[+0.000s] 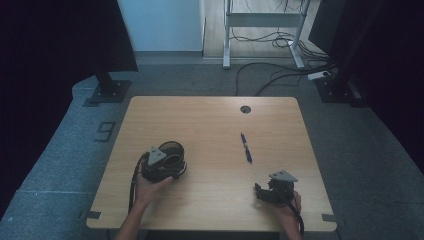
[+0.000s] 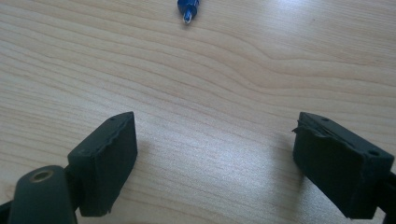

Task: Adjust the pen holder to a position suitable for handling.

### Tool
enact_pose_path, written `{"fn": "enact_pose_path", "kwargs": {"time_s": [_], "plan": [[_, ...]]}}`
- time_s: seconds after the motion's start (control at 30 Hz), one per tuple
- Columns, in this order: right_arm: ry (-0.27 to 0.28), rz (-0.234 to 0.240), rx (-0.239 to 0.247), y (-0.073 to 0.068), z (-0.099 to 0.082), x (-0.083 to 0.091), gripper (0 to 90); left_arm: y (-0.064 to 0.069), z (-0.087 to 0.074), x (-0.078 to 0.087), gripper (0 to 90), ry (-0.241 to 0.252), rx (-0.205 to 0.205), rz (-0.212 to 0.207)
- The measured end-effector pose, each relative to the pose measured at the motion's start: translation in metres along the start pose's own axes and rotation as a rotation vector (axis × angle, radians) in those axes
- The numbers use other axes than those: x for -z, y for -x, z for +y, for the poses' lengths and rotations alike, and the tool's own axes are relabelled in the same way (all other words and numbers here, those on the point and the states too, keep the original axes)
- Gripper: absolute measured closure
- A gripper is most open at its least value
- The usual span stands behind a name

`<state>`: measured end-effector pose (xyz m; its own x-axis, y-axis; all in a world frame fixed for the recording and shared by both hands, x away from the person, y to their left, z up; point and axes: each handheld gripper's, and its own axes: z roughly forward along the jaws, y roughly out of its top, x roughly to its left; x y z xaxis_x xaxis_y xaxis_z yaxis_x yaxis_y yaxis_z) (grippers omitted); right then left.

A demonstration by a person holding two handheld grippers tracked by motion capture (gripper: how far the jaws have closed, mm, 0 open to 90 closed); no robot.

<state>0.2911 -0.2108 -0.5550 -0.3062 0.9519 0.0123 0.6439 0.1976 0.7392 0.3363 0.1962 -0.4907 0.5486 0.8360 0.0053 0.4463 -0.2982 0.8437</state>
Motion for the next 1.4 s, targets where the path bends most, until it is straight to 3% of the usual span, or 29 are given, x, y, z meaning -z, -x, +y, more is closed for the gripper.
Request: {"fn": "enact_pose_path", "kwargs": {"time_s": [0.77, 0.97, 1.4], "plan": [[0.001, 0.001, 0.0, 0.0, 0.0, 0.0, 13.1, 0.032, 0.022, -0.025, 9.6, -0.016, -0.022, -0.041], [0.003, 0.001, 0.002, 0.0, 0.0, 0.0, 13.5, 0.038, 0.026, -0.032, 9.6, -0.011, -0.005, -0.055], [0.003, 0.002, 0.003, 0.0, 0.0, 0.0, 13.7, 0.054, 0.029, -0.059, 9.6, -0.035, -0.012, -0.07]]}}
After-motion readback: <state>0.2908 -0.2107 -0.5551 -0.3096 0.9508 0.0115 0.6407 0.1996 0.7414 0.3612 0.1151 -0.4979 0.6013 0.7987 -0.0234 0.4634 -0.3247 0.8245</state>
